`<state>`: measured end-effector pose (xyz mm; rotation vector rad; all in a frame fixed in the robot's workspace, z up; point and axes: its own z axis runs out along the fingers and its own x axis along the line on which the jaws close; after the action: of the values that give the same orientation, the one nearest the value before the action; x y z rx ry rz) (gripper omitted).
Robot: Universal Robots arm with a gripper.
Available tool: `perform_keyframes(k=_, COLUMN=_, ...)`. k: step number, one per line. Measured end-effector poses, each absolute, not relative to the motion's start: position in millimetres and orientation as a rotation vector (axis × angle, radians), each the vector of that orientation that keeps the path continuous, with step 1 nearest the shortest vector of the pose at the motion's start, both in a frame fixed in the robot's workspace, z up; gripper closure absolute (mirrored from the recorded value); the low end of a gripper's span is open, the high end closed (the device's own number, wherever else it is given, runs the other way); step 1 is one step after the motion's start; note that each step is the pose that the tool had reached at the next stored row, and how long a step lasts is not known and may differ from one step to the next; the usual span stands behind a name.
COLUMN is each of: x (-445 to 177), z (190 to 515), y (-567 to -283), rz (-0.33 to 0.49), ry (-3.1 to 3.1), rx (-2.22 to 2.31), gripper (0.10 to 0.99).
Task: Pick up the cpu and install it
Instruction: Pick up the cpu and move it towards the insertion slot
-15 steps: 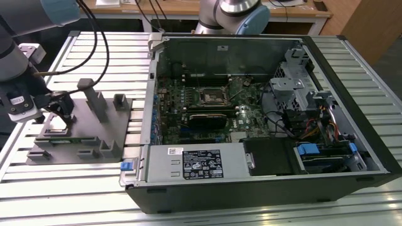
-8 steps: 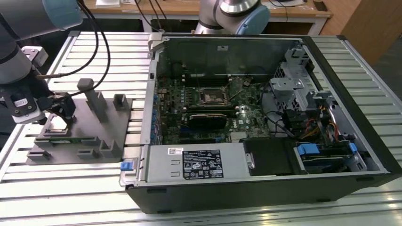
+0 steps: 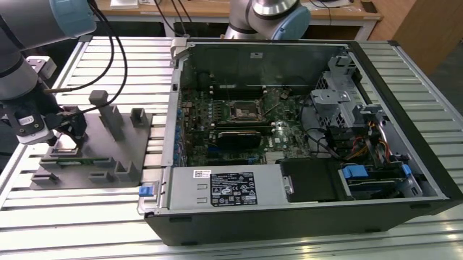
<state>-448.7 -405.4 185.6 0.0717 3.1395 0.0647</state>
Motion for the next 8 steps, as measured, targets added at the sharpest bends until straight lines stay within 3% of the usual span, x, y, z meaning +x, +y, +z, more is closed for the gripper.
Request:
perform_keyframes(k=1, x=-448.7, z=185.3, y=-405.4, rz=0.065, ry=3.139, rx=0.072, gripper=0.396)
perform_keyframes(k=2, x=-448.7, z=184.9, y=-405.4, rz=0.065, ry=3.139, rx=0.071, gripper=0.463)
perform_keyframes(k=8, x=-448.8, z=184.3, y=-405.4, rz=0.065, ry=3.139, rx=0.070, gripper=0.478)
